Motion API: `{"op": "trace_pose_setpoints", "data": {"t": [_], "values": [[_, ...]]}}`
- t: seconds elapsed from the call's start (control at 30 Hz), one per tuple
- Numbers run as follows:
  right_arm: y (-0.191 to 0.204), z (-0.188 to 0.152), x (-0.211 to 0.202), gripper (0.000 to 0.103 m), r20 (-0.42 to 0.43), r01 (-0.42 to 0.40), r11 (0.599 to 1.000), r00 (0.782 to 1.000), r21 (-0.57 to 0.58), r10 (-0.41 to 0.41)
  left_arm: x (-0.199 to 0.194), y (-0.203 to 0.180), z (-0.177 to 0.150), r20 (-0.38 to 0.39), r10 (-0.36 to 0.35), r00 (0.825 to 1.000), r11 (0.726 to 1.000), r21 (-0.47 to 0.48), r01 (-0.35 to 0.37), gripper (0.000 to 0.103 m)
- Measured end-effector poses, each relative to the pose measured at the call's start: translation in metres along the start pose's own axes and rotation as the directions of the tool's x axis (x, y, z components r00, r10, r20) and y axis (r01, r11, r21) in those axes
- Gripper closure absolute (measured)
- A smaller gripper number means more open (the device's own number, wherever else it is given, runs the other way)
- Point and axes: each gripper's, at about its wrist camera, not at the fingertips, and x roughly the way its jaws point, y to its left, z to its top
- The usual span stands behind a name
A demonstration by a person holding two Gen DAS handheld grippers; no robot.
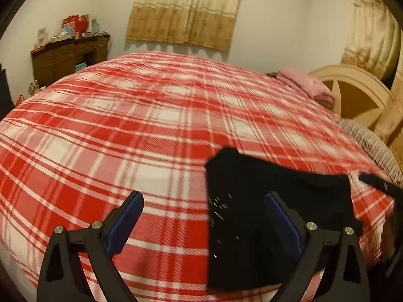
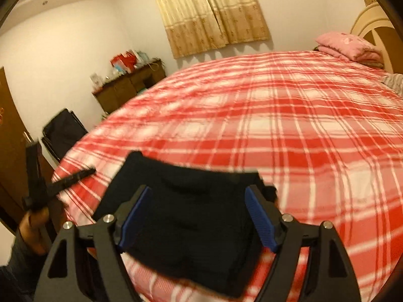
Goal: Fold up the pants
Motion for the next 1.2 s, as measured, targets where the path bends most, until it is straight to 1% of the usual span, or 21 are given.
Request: {"op": "trace_pose_setpoints", "data": {"t": [0.07,0.13,0.2,0.23,0.27,0.3,0.4,0.5,0.53,0.6,0.7,0.8,0.9,1.03,1.1,1.2], "values": [[-0.001,0.007,0.014,0.023,-0.022,0.000,1.000,1.000,0.009,0.000,0.011,-0.004,-0.009,-0.040,0.012,0.999,1.000,0.019,-0.012,0.006],[-0.005,0.008,0.031,0.023,-0.077,-0.003,1.000,0.997,0.020,0.004,0.023,-0.005,-0.017,-0.069,0.019,0.997,0.999,0.030,-0.017,0.006],[-0.012,0.002,0.049,0.023,-0.135,0.019,0.999,0.991,0.032,-0.015,0.033,-0.004,-0.024,-0.101,0.012,0.995,1.000,0.026,-0.010,0.006],[-0.017,-0.002,0.053,0.023,-0.164,0.031,0.999,0.986,0.039,-0.024,0.035,-0.003,-0.026,-0.101,0.005,0.995,1.000,0.016,-0.003,0.006],[-0.022,-0.006,0.057,0.023,-0.173,0.032,0.998,0.985,0.046,-0.024,0.036,-0.001,-0.027,-0.098,-0.004,0.995,1.000,0.005,0.005,0.006],[-0.023,-0.007,0.055,0.023,-0.154,0.021,0.999,0.988,0.042,-0.015,0.037,0.000,-0.028,-0.095,-0.009,0.995,1.000,-0.003,0.009,0.005],[-0.024,-0.008,0.051,0.023,-0.152,0.006,0.999,0.988,0.043,0.001,0.034,-0.002,-0.027,-0.093,0.003,0.996,1.000,0.003,-0.002,0.005],[-0.034,-0.009,0.039,0.023,-0.113,-0.026,0.994,0.993,0.109,0.038,0.027,-0.003,-0.025,-0.077,-0.001,0.997,1.000,-0.002,0.001,0.005],[-0.038,-0.010,0.032,0.023,-0.099,-0.020,0.991,0.995,0.134,0.033,0.027,-0.003,-0.025,-0.074,-0.003,0.997,1.000,-0.001,0.002,0.005],[-0.042,-0.010,0.024,0.023,-0.075,0.008,0.990,0.997,0.143,0.003,0.026,-0.005,-0.023,-0.074,0.001,0.997,1.000,0.005,0.000,0.005],[-0.054,-0.014,0.010,0.022,-0.042,0.070,0.984,0.997,0.163,-0.064,0.026,-0.008,-0.021,-0.068,-0.003,0.998,1.000,0.005,0.004,0.005],[-0.067,-0.017,0.007,0.021,-0.058,0.102,0.974,0.994,0.204,-0.092,0.023,-0.011,-0.017,-0.049,0.005,0.999,1.000,0.025,-0.004,0.005],[-0.070,-0.019,0.009,0.020,-0.080,0.139,0.972,0.989,0.192,-0.125,0.026,-0.013,-0.014,-0.042,0.008,0.999,0.999,0.039,-0.006,0.005],[-0.063,-0.023,0.018,0.020,-0.125,0.121,0.979,0.987,0.165,-0.101,0.039,-0.013,-0.014,-0.058,0.009,0.998,0.999,0.042,-0.007,0.005],[-0.061,-0.028,0.026,0.020,-0.157,0.147,0.977,0.980,0.153,-0.122,0.041,-0.012,-0.016,-0.060,-0.005,0.998,1.000,0.030,0.006,0.005],[-0.065,-0.033,0.028,0.020,-0.156,0.140,0.977,0.981,0.162,-0.115,0.044,-0.011,-0.017,-0.062,-0.015,0.998,0.999,0.030,0.017,0.005]]}}
